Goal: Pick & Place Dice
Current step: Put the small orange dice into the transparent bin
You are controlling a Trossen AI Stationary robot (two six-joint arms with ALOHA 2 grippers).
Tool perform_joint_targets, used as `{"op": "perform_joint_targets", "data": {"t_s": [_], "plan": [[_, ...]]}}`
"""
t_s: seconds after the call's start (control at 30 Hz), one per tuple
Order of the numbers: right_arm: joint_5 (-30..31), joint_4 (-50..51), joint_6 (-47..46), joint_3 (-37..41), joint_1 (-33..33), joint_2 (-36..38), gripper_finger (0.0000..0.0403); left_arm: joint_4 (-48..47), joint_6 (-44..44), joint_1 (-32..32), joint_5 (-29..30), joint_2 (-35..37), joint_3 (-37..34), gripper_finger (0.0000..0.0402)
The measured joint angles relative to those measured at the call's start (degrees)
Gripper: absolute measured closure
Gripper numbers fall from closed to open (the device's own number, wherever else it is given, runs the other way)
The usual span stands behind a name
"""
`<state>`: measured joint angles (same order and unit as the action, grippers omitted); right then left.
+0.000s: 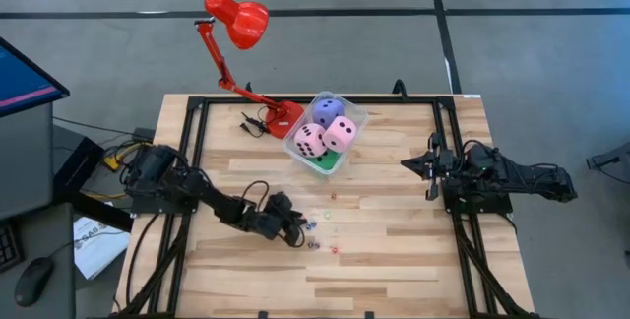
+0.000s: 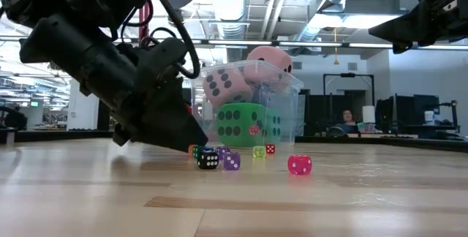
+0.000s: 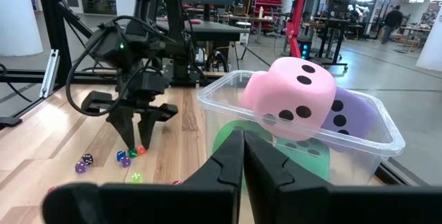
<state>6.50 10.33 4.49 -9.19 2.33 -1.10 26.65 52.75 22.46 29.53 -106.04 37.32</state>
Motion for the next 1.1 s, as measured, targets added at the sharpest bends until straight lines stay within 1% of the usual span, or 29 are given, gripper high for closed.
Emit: {"op": "perform_joint_targets", "data": {"t_s": [0.3,0.43,0.53,0.73,0.8,0.87,1.1], "plan": [[0.00,0.00,0.00,-0.02,0.00,0.00,0.0394,-1.34,-2.33,-0.47,6.85,-0.09,-0.07,0.0285],[-0.02,0.00,0.00,-0.02,0.00,0.00,0.0394,-1.73,-6.06,-1.36,9.62,0.35,-0.22,0.0285],[0.00,-0.01,0.00,-0.07,0.00,0.00,0.0394,-2.08,-8.72,-2.42,10.52,1.43,-0.26,0.0285],[0.00,0.00,0.00,-0.07,0.02,-0.02,0.0394,-1.66,-13.33,-3.26,10.79,5.41,-0.24,0.0285],[-0.02,0.00,0.00,-0.07,0.00,0.00,0.0394,-1.96,-14.92,-2.65,9.60,7.30,-0.50,0.0285],[-0.01,0.00,0.00,-0.07,0.02,-0.01,0.0394,-2.62,-15.06,-1.89,7.93,9.05,-1.08,0.0285],[0.00,0.00,0.00,-0.07,0.00,-0.02,0.0394,-7.06,-12.79,0.98,7.64,11.17,-3.12,0.0285]]}}
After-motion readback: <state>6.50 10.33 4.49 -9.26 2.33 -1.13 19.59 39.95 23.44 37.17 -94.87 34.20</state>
